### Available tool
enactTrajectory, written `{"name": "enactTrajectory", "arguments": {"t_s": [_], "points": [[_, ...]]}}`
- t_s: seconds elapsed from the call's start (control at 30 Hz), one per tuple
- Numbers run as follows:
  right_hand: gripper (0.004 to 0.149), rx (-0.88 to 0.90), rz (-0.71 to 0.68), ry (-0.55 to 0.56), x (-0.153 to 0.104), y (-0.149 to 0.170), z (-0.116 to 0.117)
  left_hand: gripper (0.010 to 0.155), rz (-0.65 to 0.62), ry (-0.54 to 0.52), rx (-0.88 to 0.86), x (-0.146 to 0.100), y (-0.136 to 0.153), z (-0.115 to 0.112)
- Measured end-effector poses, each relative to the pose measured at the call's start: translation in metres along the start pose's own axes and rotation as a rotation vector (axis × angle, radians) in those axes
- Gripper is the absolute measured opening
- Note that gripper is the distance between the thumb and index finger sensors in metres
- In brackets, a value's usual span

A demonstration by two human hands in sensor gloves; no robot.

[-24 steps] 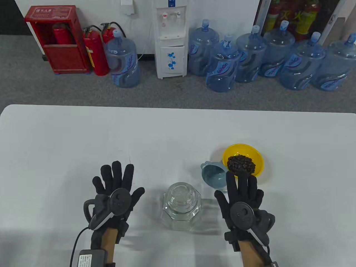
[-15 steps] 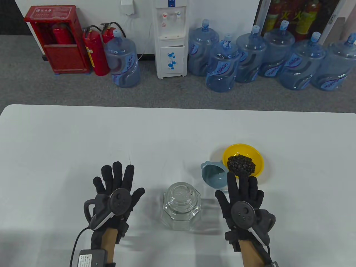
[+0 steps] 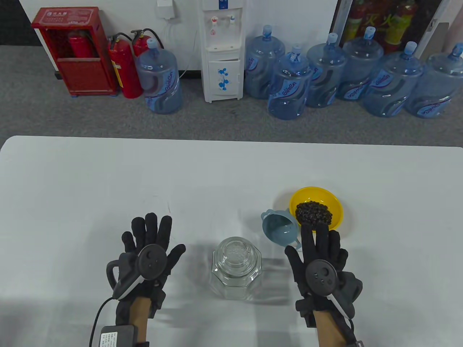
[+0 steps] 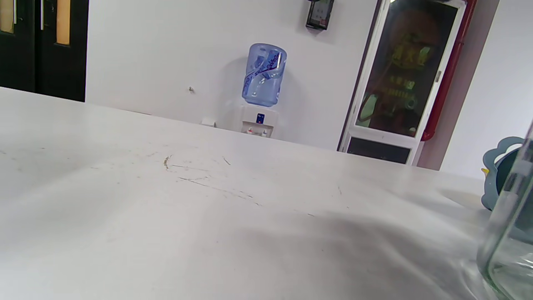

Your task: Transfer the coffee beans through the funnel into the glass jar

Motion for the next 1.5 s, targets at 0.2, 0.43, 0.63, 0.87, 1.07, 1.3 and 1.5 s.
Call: {"name": "enactTrajectory", "arguments": {"t_s": [0.2, 0.43, 0.63, 0.87, 1.07, 1.3, 1.5], "points": [[0.075, 0.012, 0.004, 0.001, -0.001, 0.002, -0.001, 0.077, -0.05, -0.009, -0.08, -0.002, -0.017, 0.015], [0.075, 0.014, -0.004, -0.005, 0.0, 0.001, -0.001, 0.076, -0.267, -0.026, -0.115, -0.004, -0.09, 0.047], [0.074, 0.038, 0.001, -0.017, -0.001, 0.004, 0.0, 0.078, -0.461, 0.084, 0.039, 0.002, -0.158, 0.04], [0.074, 0.073, 0.005, -0.028, 0.0, 0.007, 0.0, 0.08, -0.553, 0.062, 0.146, 0.002, -0.176, 0.026], [0.074, 0.079, 0.012, -0.022, 0.0, 0.009, 0.0, 0.076, -0.646, -0.034, 0.154, -0.001, -0.18, 0.027], [0.074, 0.098, 0.035, -0.025, 0.002, 0.016, 0.003, 0.076, -0.61, -0.107, 0.045, 0.002, -0.174, 0.055], [0.074, 0.1, 0.05, -0.024, 0.002, 0.019, 0.002, 0.074, -0.479, -0.215, 0.098, 0.014, -0.138, 0.1]]}}
Point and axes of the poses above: the tracker on the back of each hand, its own y axis roughly to the little-finger side, its own x axis roughly from the wrist to the fingertips, z = x × y, the point moved 3 cm from there along x, roughly from the wrist to the fingertips, and after that the axes turned 14 degrees about -y, right-handed, at the moved point
